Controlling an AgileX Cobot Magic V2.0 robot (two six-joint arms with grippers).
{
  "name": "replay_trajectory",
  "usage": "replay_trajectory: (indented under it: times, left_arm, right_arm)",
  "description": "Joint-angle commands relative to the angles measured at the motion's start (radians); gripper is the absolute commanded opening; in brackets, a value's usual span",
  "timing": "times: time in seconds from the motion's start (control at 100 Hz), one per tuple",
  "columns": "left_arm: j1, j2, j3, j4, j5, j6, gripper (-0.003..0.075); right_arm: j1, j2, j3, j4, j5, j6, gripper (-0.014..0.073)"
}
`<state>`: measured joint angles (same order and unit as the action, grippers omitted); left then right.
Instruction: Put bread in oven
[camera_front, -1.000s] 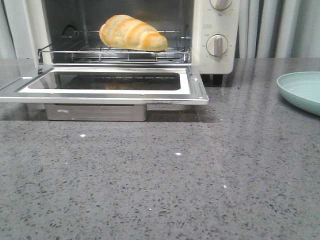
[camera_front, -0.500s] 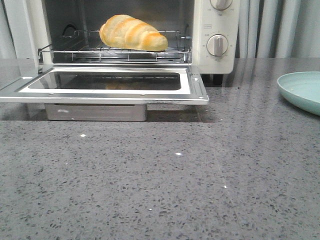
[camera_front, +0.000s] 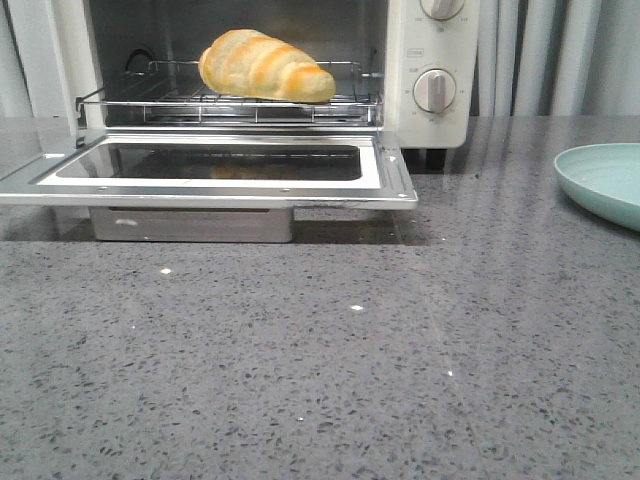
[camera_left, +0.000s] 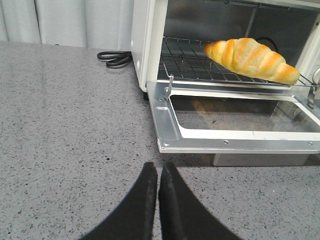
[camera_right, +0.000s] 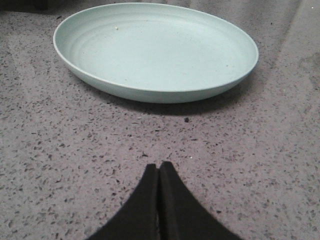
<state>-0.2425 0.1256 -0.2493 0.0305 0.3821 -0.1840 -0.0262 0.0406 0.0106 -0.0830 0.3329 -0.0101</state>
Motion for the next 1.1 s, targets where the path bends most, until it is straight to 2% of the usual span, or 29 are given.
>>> replay_trajectory:
  times: [0.0,0.3,0.41,0.49,0.63,0.83,1.09]
  left_arm:
    - [0.005,0.010,-0.027,-0.007,-0.078,-0.006,-0.0022]
    - [0.005,0.010,-0.027,-0.006,-0.081,-0.006,-0.0021]
    - [0.005,0.010,-0.022,0.081,-0.083,-0.006,-0.0021]
    - [0.007,0.008,-0.006,0.087,-0.141,-0.006,-0.0021]
    - [0.071,-0.016,0.055,0.057,-0.279,-0.006,-0.0022]
    - [0.167,-0.067,0.109,0.019,-0.280,-0.006,-0.0021]
    - [0.173,-0.157,0.191,-0.007,-0.280,-0.006,-0.0021]
  right_arm:
    - [-0.008,0.007,0.025,0.008,-0.036,-0.013,-0.0068]
    - [-0.008,0.007,0.025,0.008,-0.036,-0.013,-0.0068]
    - [-0.008,0.007,0.025,0.008,-0.036,-0.013,-0.0068]
    - [-0.008,0.007,0.025,0.008,-0.036,-0.013,-0.0068]
    - [-0.008,0.007,0.025,0.008,-0.036,-0.013,-0.0068]
    - [-0.008,0.007,0.025,0.008,-0.036,-0.013,-0.0068]
    - [-0.008,0.007,0.025,0.008,-0.036,-0.013,-0.0068]
